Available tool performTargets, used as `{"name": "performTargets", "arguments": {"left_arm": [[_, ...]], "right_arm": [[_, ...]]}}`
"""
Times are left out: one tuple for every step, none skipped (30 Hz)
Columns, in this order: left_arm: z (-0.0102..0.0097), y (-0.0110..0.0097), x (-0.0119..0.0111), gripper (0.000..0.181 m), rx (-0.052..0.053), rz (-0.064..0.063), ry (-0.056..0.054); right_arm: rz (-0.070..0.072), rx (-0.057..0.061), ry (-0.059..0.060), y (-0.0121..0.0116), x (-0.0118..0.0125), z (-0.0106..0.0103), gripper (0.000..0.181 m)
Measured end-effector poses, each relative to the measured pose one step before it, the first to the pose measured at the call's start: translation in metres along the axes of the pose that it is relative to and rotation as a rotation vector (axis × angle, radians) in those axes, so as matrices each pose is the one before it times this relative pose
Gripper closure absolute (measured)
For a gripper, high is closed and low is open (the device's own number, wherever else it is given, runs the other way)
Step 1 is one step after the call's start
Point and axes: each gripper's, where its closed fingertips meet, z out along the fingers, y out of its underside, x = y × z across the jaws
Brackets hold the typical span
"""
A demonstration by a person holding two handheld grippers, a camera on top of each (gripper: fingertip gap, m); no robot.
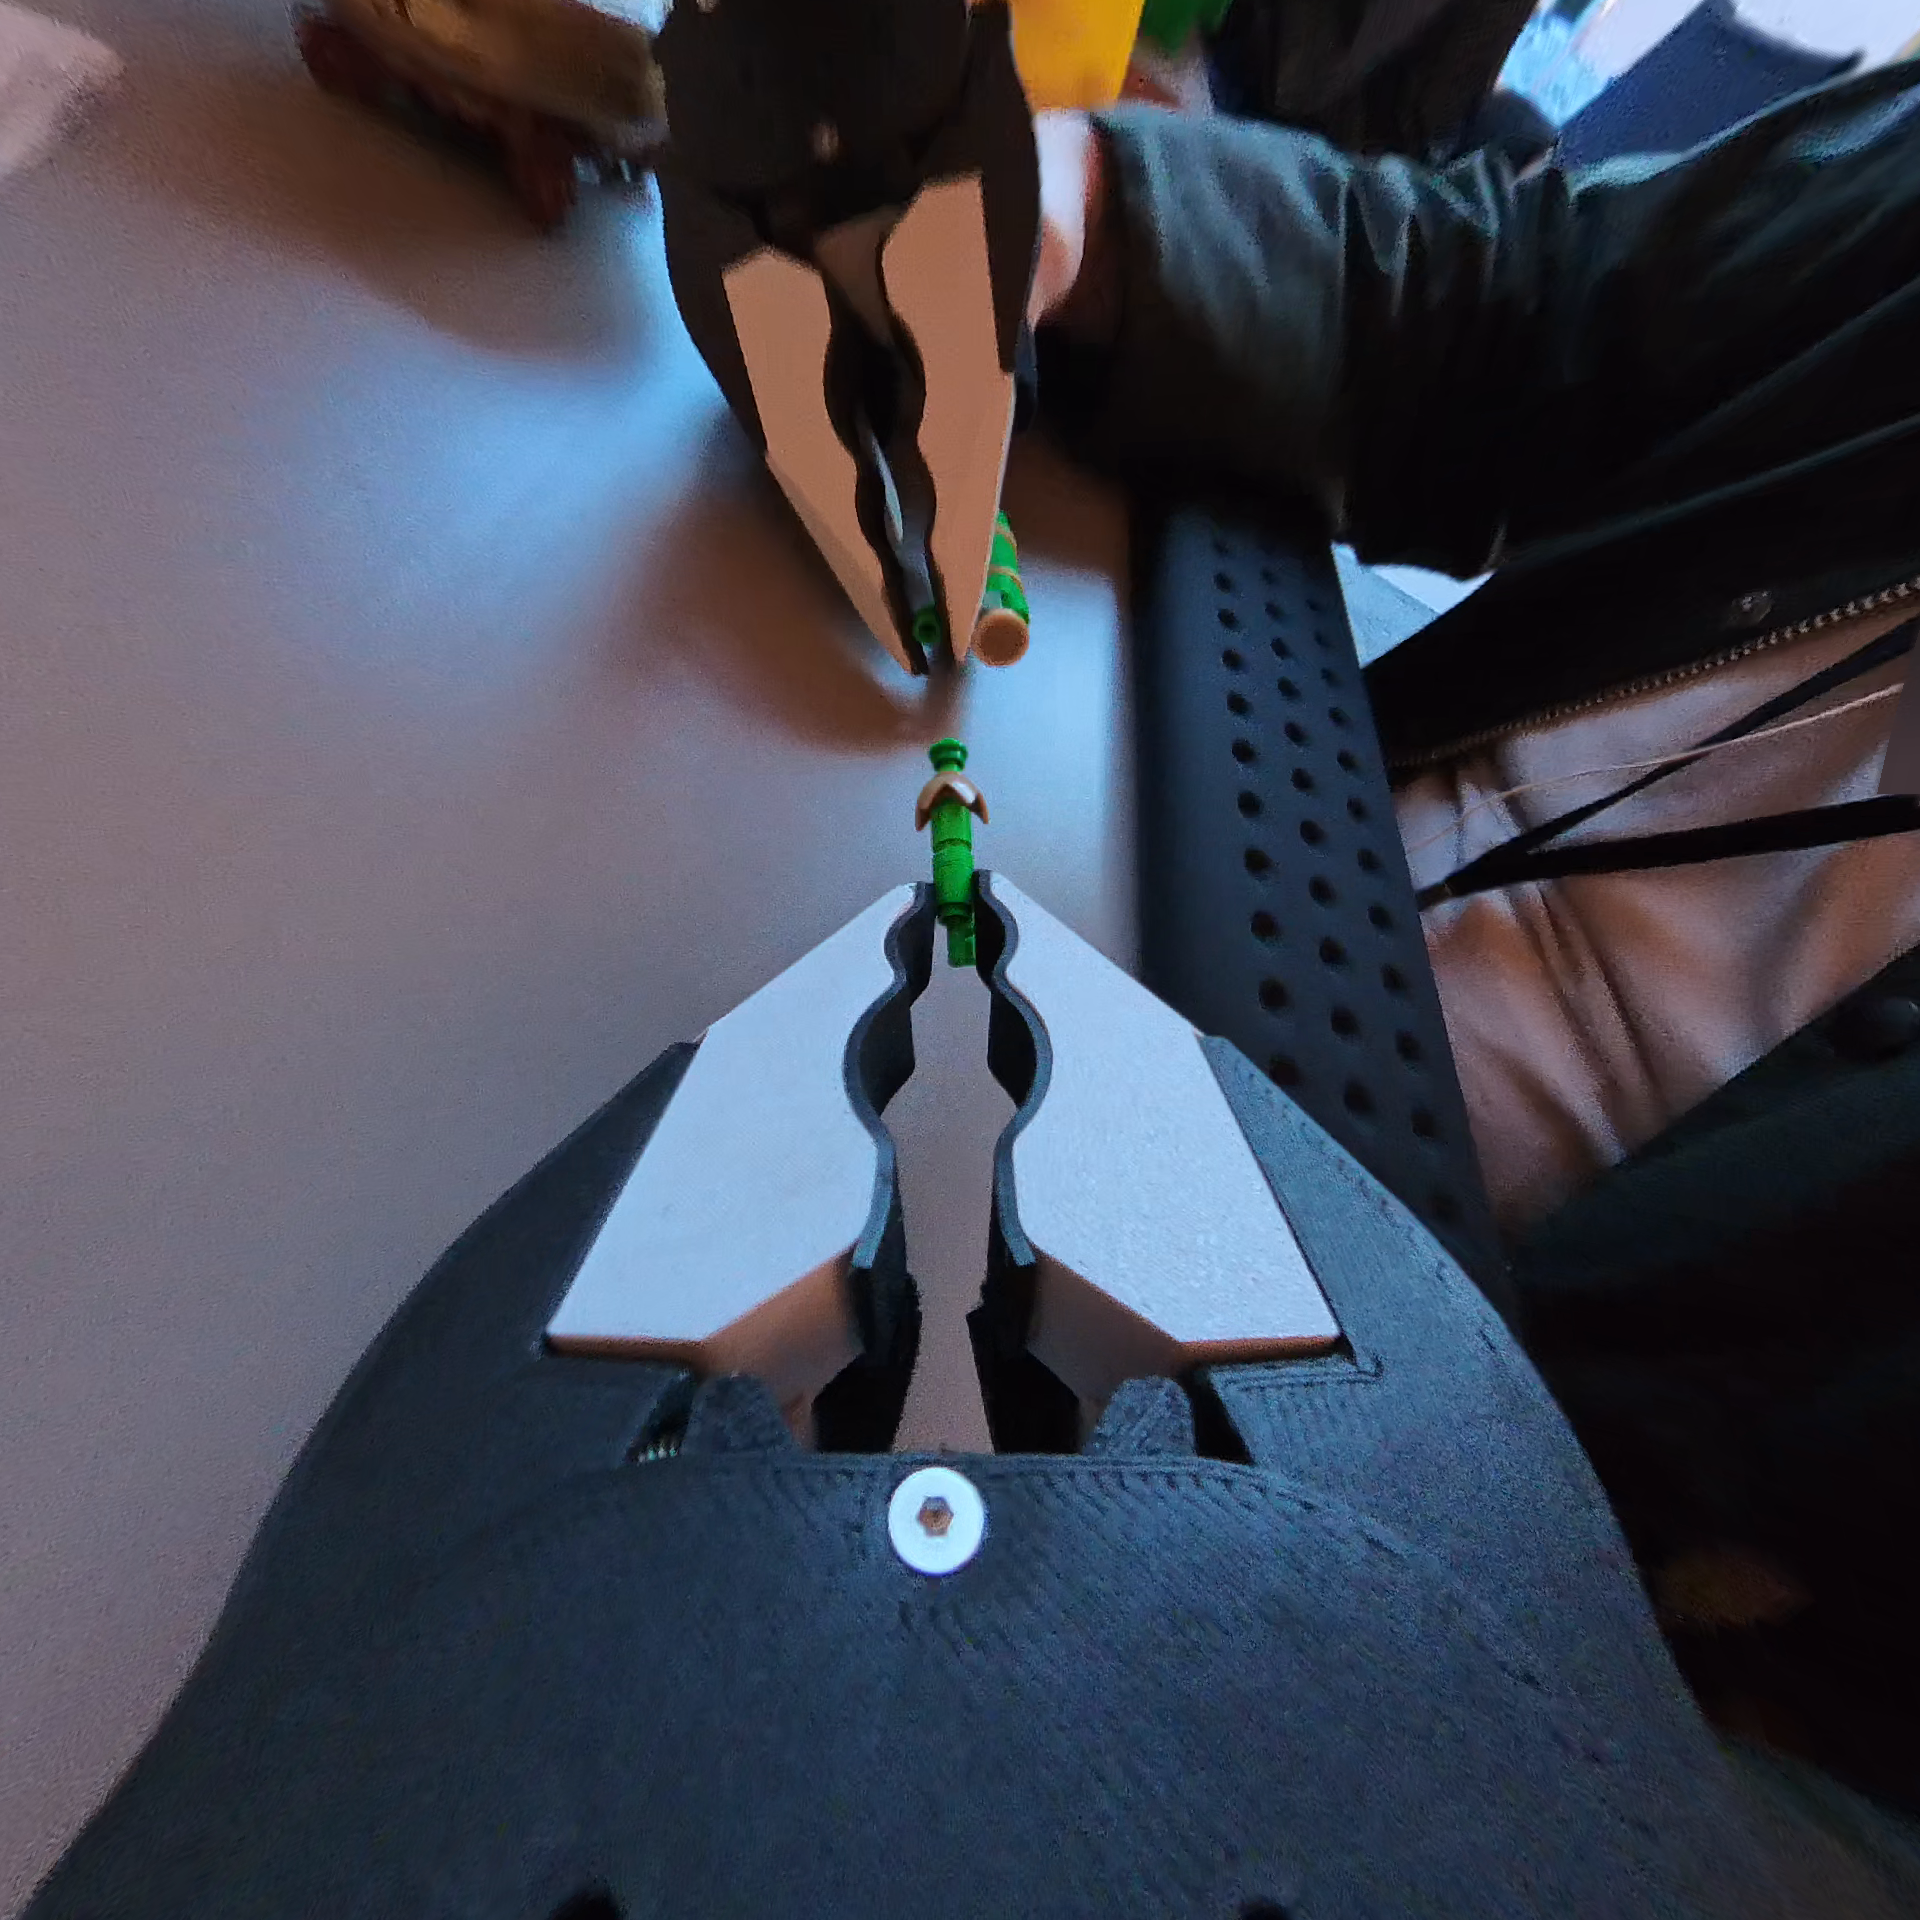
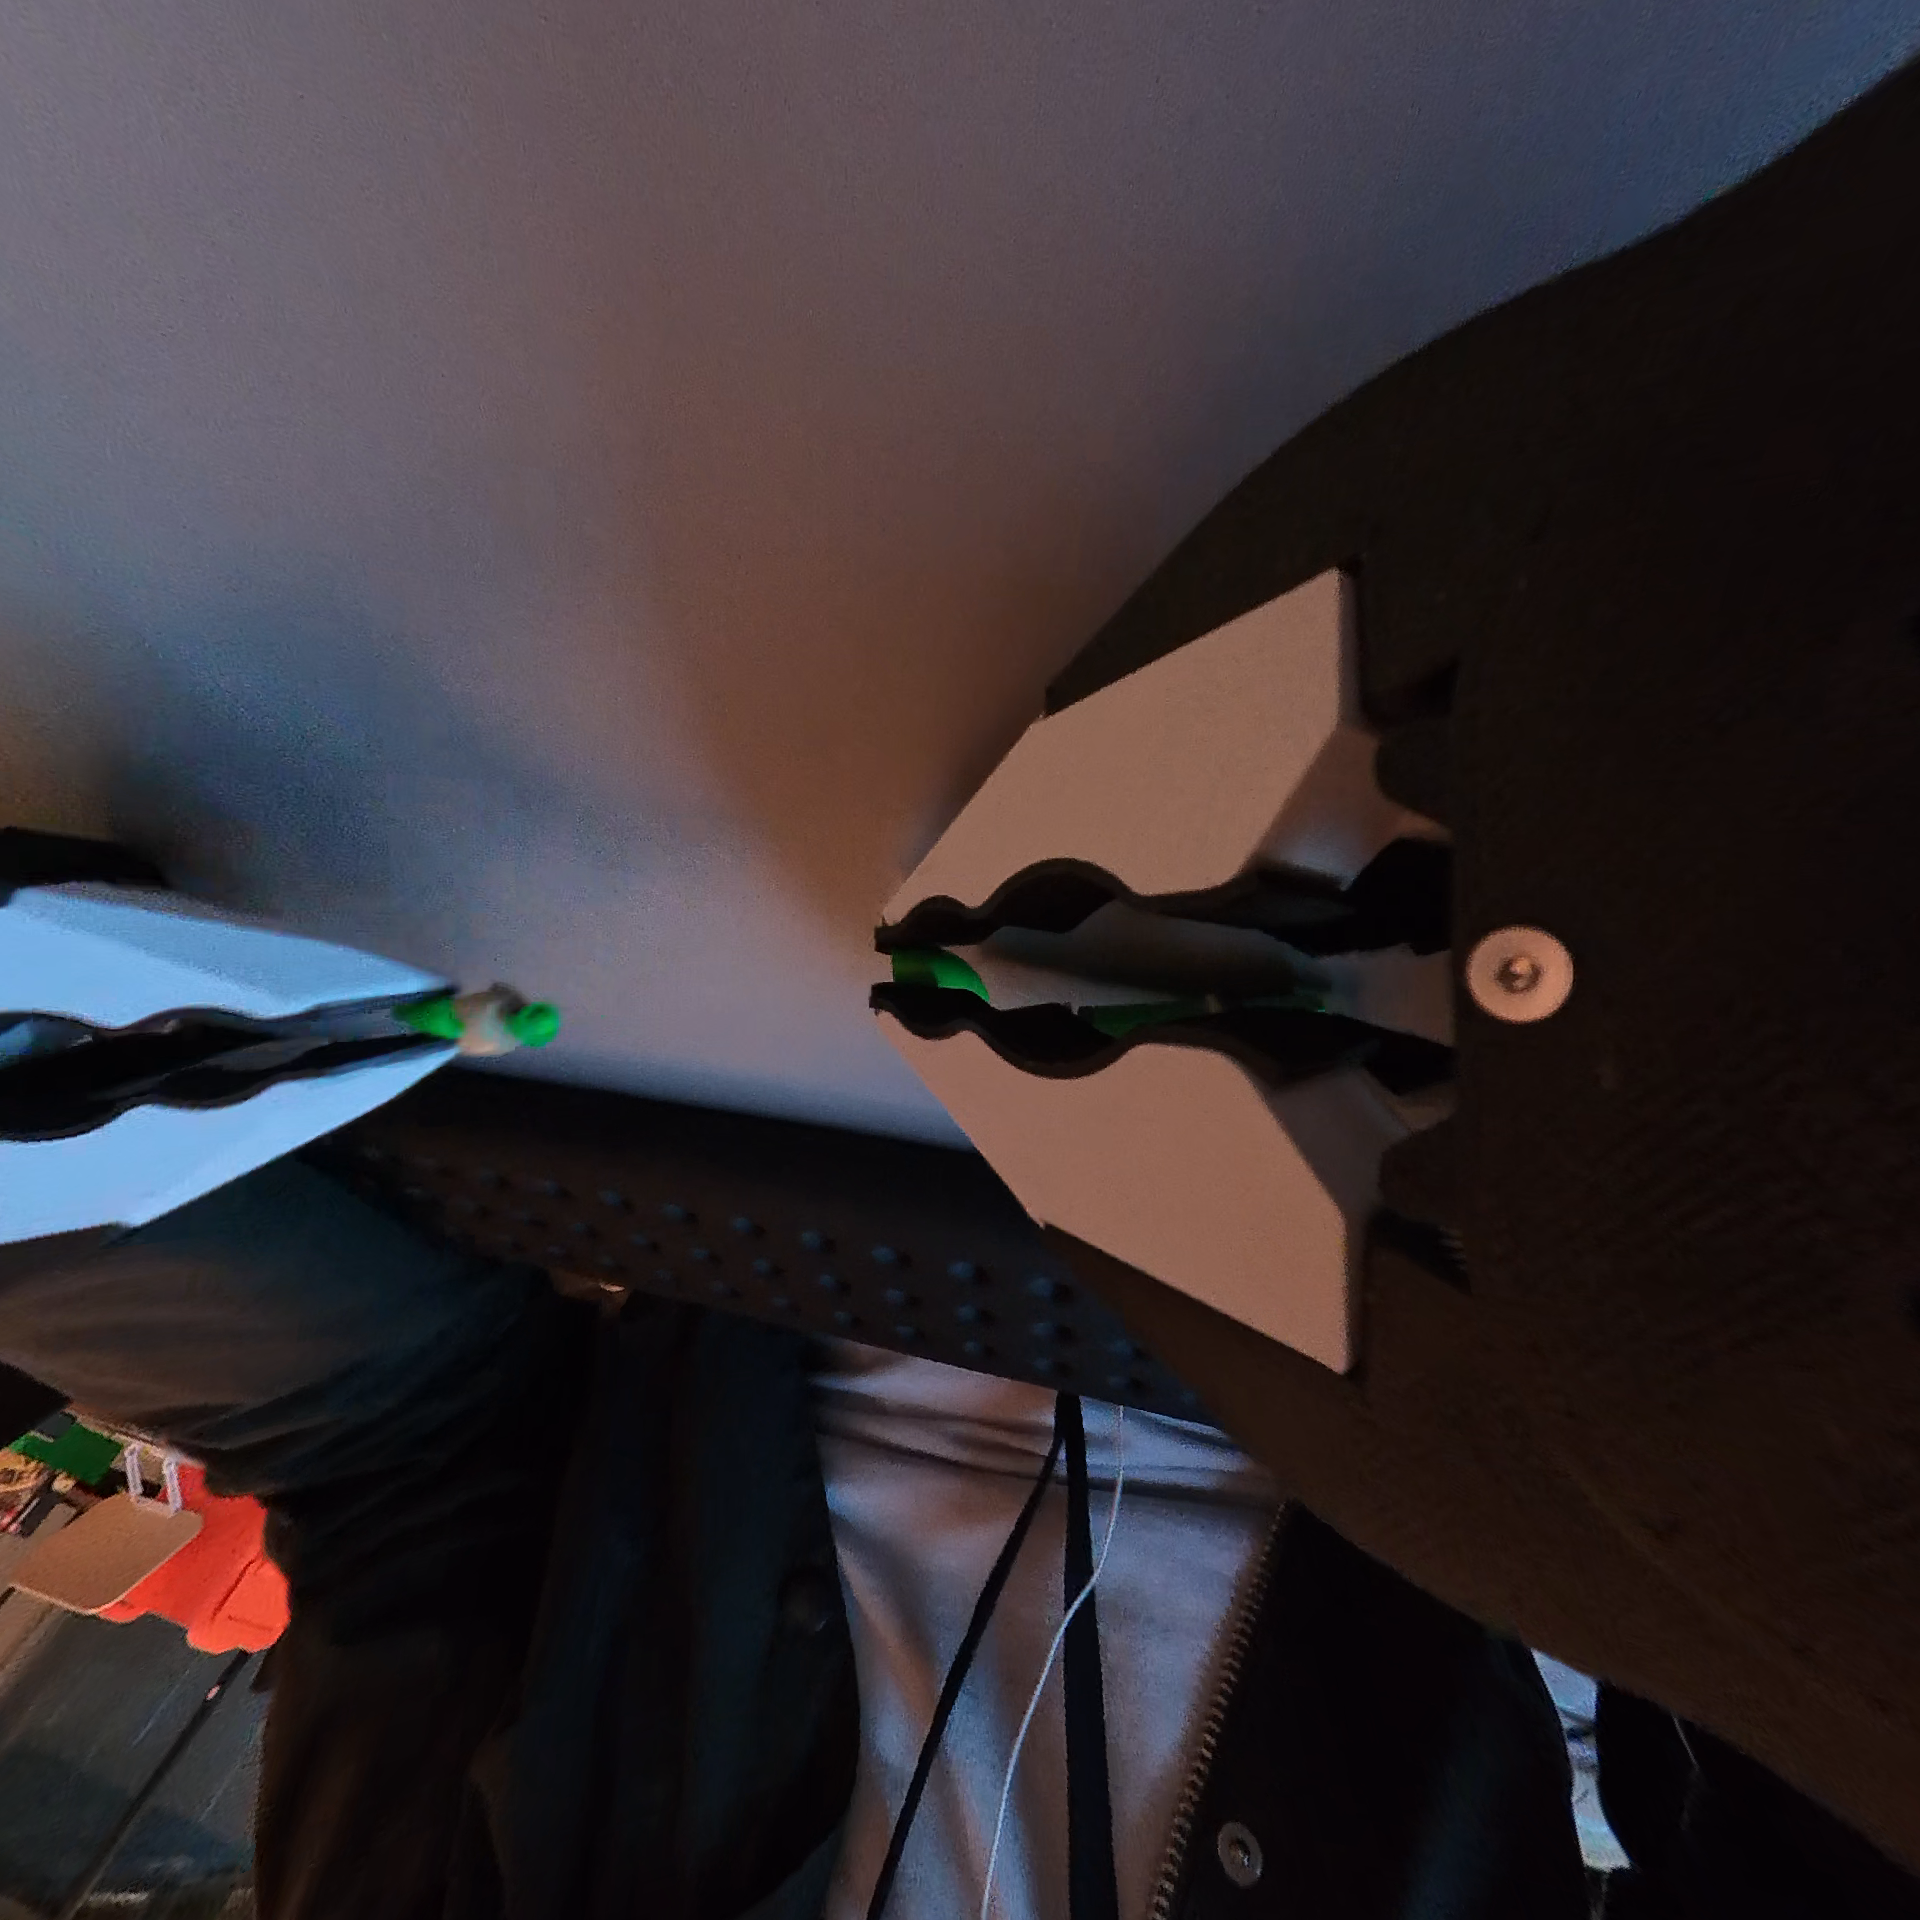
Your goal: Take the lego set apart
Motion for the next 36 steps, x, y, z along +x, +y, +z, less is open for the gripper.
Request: {"name": "performTargets", "arguments": {"left_arm": [[-0.00468,-0.00237,-0.00062,0.176,0.0217,0.0258,-0.0237],[-0.00234,-0.00083,-0.00261,0.176,0.0049,0.0277,-0.0334],[-0.00052,-0.00005,-0.00225,0.175,-0.0042,0.0198,-0.0247],[0.00054,0.00041,-0.00059,0.175,-0.0082,0.0082,-0.0061],[0.00101,0.00038,0.00014,0.175,-0.0054,0.0004,0.0032],[0.00087,0.00075,-0.0002,0.175,-0.0035,-0.0045,0.0046],[0.0005,0.00116,-0.00102,0.175,-0.0043,-0.0083,0.0008],[0.0002,0.00067,-0.00095,0.175,-0.0015,-0.0086,0.001],[-0.00011,-0.00032,0.0001,0.175,0.0023,-0.0056,0.0044],[-0.00033,-0.00075,-0.00036,0.175,0.0046,-0.0015,-0.0015],[-0.00005,-0.00039,-0.00054,0.175,0.0027,0.0001,-0.0035],[-0.00001,-0.00006,-0.00036,0.175,0.0002,-0.0014,-0.0026],[0.00014,-0.00017,-0.00048,0.175,0.0001,-0.0014,-0.0027],[0.00041,-0.00042,-0.00038,0.175,0.0005,-0.0009,-0.0026],[0.00062,-0.00069,-0.00044,0.175,-0.0002,-0.0014,-0.0037],[0.00098,-0.00081,-0.00033,0.175,-0.0012,0.0001,-0.0038],[0.00143,-0.00065,0.00049,0.175,-0.0026,0.0023,0.0008],[0.00193,-0.00054,0.00078,0.175,-0.0044,0.0026,0.0014],[0.00216,-0.00054,0.00095,0.175,-0.0052,0.0052,0.0011],[0.00237,-0.00014,0.00048,0.175,-0.007,0.0075,-0.0033],[0.00231,0.00019,0.00019,0.175,-0.0086,0.0073,-0.0043],[0.00204,0.00019,0.00033,0.175,-0.0073,0.0049,-0.0023],[0.00164,-0.00042,0.00081,0.175,-0.003,0.0034,0.0008],[0.00117,-0.00112,0.00109,0.175,0.0012,0.0027,0.0035],[0.00118,-0.00113,0.00102,0.175,0.0013,0.0025,0.003],[0.001,-0.00082,0.00084,0.175,0.0004,0.0029,0.0022],[0.00083,-0.0003,0.00053,0.175,-0.002,0.0019,0.0005],[0.0008,0.00084,-0.00023,0.175,-0.0073,0.0019,-0.0028],[0.00043,0.00063,0.00032,0.175,-0.0035,0.0005,0.0015],[0.0,-0.0003,0.00058,0.175,0.0019,-0.0014,0.0032],[-0.0002,-0.00049,0.00003,0.175,0.0037,-0.0001,0.0003],[-0.00025,-0.00039,-0.0001,0.175,0.0029,-0.0003,-0.0007],[-0.00007,-0.00029,0.00009,0.175,0.0015,-0.0017,0.0009],[0.00005,-0.00005,0.0005,0.175,-0.0002,-0.001,0.0038],[0.00014,-0.00017,0.00019,0.175,0.0008,0.0001,0.0015],[0.00022,-0.00013,0.00045,0.175,0.0004,0.0004,0.0028]], "right_arm": [[0.0097,0.0059,-0.0049,-0.00103,0.00004,-0.00027,0.174],[0.003,0.0075,-0.0031,-0.00089,-0.00007,-0.00055,0.174],[-0.0061,0.005,0.0056,-0.00062,0.00018,-0.00025,0.174],[-0.0119,0.0029,0.0101,-0.00045,0.00019,0.00017,0.174],[-0.0125,0.0054,0.0063,-0.00117,-0.00007,0.00023,0.174],[-0.0078,0.0022,-0.0028,-0.00096,-0.00069,0.00051,0.174],[0.0005,-0.0027,-0.0129,-0.00043,-0.00123,0.00074,0.174],[0.0037,0.0027,-0.0239,-0.00181,-0.00229,0.0007,0.173],[0.0038,0.0173,-0.0236,-0.00391,-0.00204,-0.00003,0.167],[0.006,0.0347,-0.0188,-0.00638,-0.00107,-0.00098,0.16],[0.0075,0.0429,-0.0182,-0.00717,-0.00082,-0.00199,0.155],[0.0058,0.0432,-0.0112,-0.007,-0.00013,-0.00249,0.154],[-0.0042,0.0437,-0.0026,-0.00697,0.00034,-0.00266,0.155],[-0.0246,0.0385,0.0113,-0.00637,0.00079,-0.00213,0.158],[-0.0465,0.0332,0.0231,-0.00611,0.00052,-0.00093,0.159],[-0.0588,0.0219,0.026,-0.00493,-0.00033,0.00061,0.159],[-0.0581,0.0006,0.0387,-0.00229,0.00072,0.00243,0.16],[-0.0535,-0.0216,0.0402,0.00064,0.00062,0.00406,0.16],[-0.046,-0.0296,0.0243,0.00173,-0.00174,0.00523,0.159],[-0.0343,-0.0244,0.0207,0.00113,-0.00151,0.00543,0.16],[-0.0247,-0.017,0.0126,0.00083,-0.00166,0.00489,0.16],[-0.0155,-0.0159,0.0048,0.00146,-0.00154,0.00396,0.162],[-0.0079,-0.0221,0.0052,0.00303,-0.00019,0.00303,0.163],[-0.0068,-0.0248,0.0115,0.00381,0.00142,0.00198,0.165],[-0.0102,-0.0191,0.0097,0.00325,0.00102,0.00133,0.165],[-0.0096,-0.0205,0.0006,0.00348,-0.00031,0.00106,0.168],[-0.0056,-0.0128,0.0035,0.00218,0.00026,0.00075,0.169],[-0.0025,-0.0008,-0.0039,0.00028,-0.00079,0.00036,0.171],[0.0012,0.0026,-0.0096,-0.0001,-0.00136,0.00009,0.172],[0.0047,0.0009,-0.0076,0.00004,-0.00073,-0.00005,0.172],[0.005,0.0041,-0.0044,-0.00037,-0.00023,-0.00016,0.172],[0.0027,0.0067,-0.003,-0.00122,-0.00029,-0.00036,0.173],[-0.0036,0.0072,-0.0076,-0.00151,-0.00154,-0.00047,0.175],[-0.0056,0.0047,0.0013,-0.00106,-0.00038,-0.00024,0.175],[-0.0036,-0.0006,0.0014,-0.00008,-0.00022,0.00009,0.175],[-0.0001,-0.0017,-0.0047,0.00033,-0.00094,0.0006,0.174]]}}
